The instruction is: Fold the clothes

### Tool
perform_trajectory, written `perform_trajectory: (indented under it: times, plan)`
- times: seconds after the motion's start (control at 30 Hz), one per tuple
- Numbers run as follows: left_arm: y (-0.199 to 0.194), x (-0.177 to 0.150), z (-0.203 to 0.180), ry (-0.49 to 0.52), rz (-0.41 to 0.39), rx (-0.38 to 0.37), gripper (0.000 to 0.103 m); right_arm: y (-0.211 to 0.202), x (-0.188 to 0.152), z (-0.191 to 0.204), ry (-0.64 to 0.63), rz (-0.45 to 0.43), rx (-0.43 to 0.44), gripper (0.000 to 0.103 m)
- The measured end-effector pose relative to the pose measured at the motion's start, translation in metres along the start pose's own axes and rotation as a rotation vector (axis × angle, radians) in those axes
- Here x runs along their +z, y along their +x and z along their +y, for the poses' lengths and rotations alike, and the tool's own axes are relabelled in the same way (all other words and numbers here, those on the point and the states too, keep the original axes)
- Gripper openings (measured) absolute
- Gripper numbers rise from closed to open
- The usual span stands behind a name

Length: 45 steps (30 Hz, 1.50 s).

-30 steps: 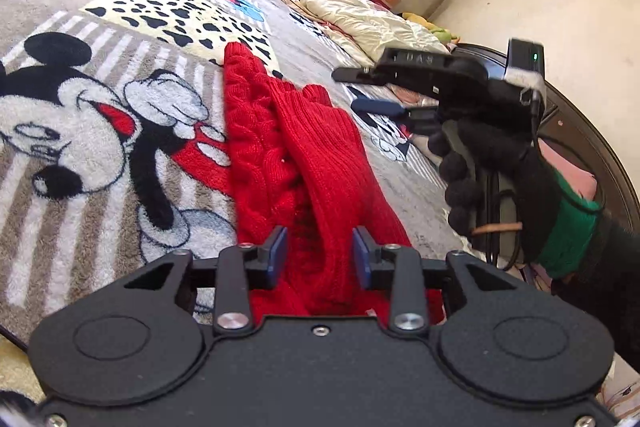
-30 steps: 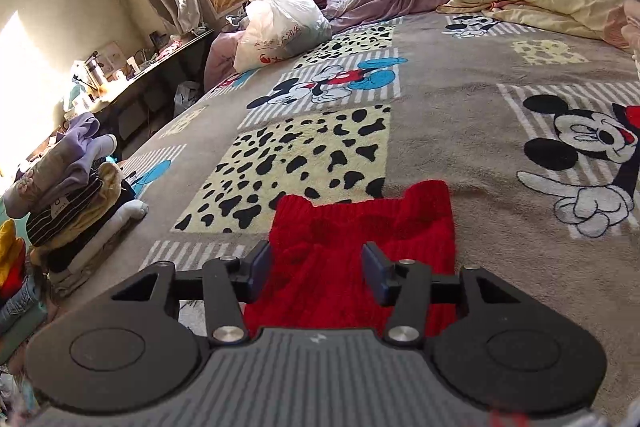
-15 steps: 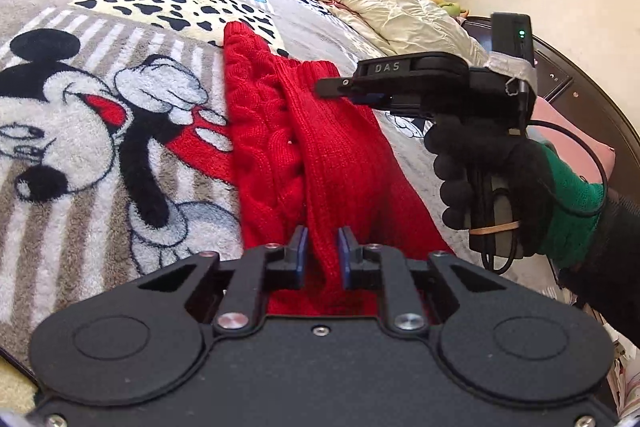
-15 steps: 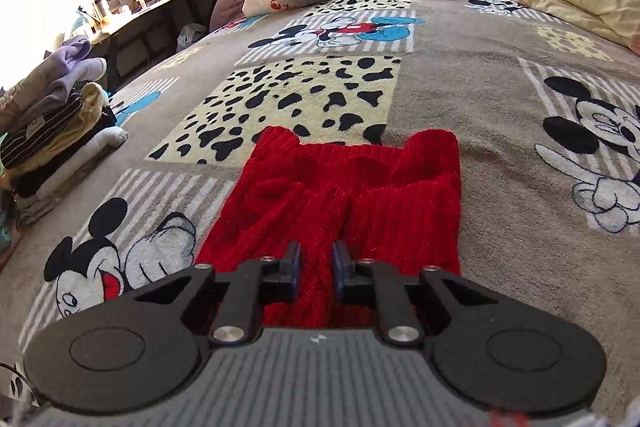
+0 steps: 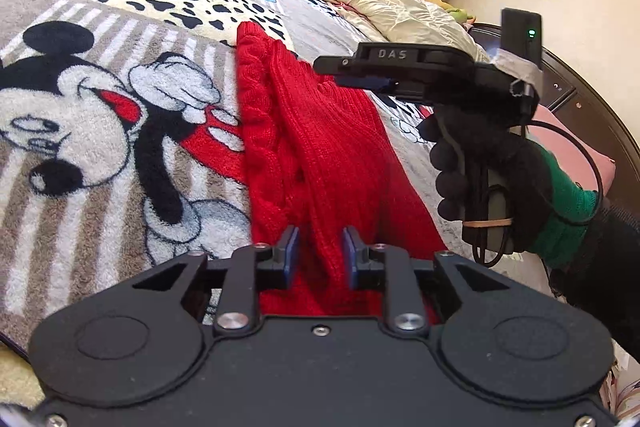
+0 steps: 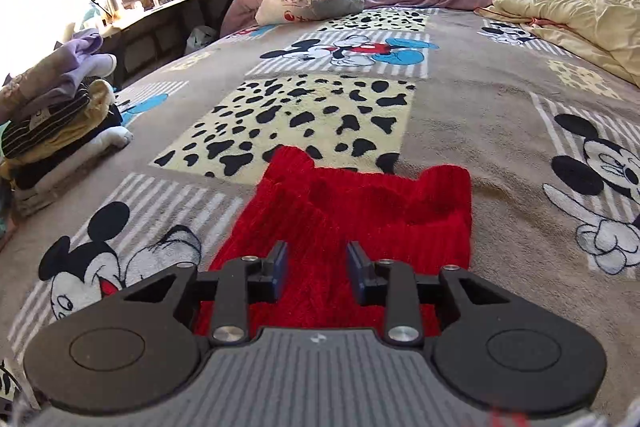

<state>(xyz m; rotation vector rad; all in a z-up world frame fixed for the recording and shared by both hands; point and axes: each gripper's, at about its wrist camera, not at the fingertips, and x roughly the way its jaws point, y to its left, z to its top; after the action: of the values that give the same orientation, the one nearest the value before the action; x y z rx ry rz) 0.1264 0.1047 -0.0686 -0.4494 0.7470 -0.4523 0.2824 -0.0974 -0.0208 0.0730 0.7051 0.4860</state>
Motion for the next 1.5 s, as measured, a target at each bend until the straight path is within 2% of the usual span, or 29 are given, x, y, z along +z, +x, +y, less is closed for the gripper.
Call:
perform_trajectory:
  times: [0.1,0.2,0.3,0.4,0.47,0.53,0.67,0.8,0.9,0.97,1.07,1.2,1.3,1.33,1.37,1.47,1.5]
  plan:
    - [0.000,0.000,-0.002,0.005,-0.004,-0.004,0.022,-0.025,-0.002,0.006,-0.032,-0.077,0.028,0.035]
    - [0.003,-0.001,-0.005,0.030,0.021,0.004,0.021,-0.045,-0.012,0.013,-0.095,-0.087,0.059,0.035]
    - [0.005,-0.003,-0.006,0.036,0.051,0.013,0.021,-0.051,-0.033,0.030,-0.180,-0.027,0.091,0.035]
    - [0.004,-0.004,-0.006,0.051,0.067,0.004,0.021,-0.032,-0.053,0.033,-0.189,0.070,0.110,0.035]
    - [0.000,-0.004,-0.007,0.063,0.050,0.000,0.021,-0.033,-0.060,0.041,-0.221,0.043,0.103,0.035]
    - [-0.006,-0.002,-0.009,0.074,0.014,0.006,0.021,-0.042,-0.055,0.040,-0.194,0.024,0.118,0.035]
    - [-0.015,0.004,-0.011,0.078,-0.091,0.045,0.021,-0.072,-0.056,0.040,-0.205,-0.035,0.119,0.035]
    - [-0.018,0.009,-0.013,0.087,-0.169,0.019,0.021,-0.095,-0.065,0.029,-0.167,-0.071,0.117,0.035]
    - [-0.005,0.012,-0.013,0.090,-0.152,0.039,0.021,-0.089,-0.074,0.014,-0.122,-0.043,0.095,0.035]
    - [0.004,0.021,-0.009,0.056,-0.150,0.046,0.022,-0.083,-0.077,0.006,-0.087,-0.020,0.085,0.036]
    - [0.019,0.040,-0.004,0.023,-0.152,0.056,0.022,-0.089,-0.080,0.002,-0.044,-0.073,0.086,0.036]
    - [0.053,0.068,0.003,0.008,-0.117,0.086,0.022,-0.097,-0.083,0.020,-0.142,-0.130,0.099,0.036]
    - [0.074,0.073,0.010,0.013,-0.057,0.106,0.022,-0.089,-0.089,0.032,-0.206,-0.089,0.114,0.036]
    - [0.074,0.072,0.010,0.027,-0.067,0.109,0.011,-0.086,-0.093,0.035,-0.227,-0.078,0.104,0.036]
    - [0.071,0.071,0.010,0.039,-0.096,0.101,0.006,-0.085,-0.095,0.037,-0.239,-0.080,0.099,0.037]
    - [0.059,0.074,0.011,0.047,-0.193,0.076,0.005,-0.092,-0.095,0.037,-0.225,-0.111,0.110,0.037]
    - [0.060,0.076,0.011,0.053,-0.188,0.091,0.005,-0.092,-0.095,0.040,-0.240,-0.108,0.110,0.037]
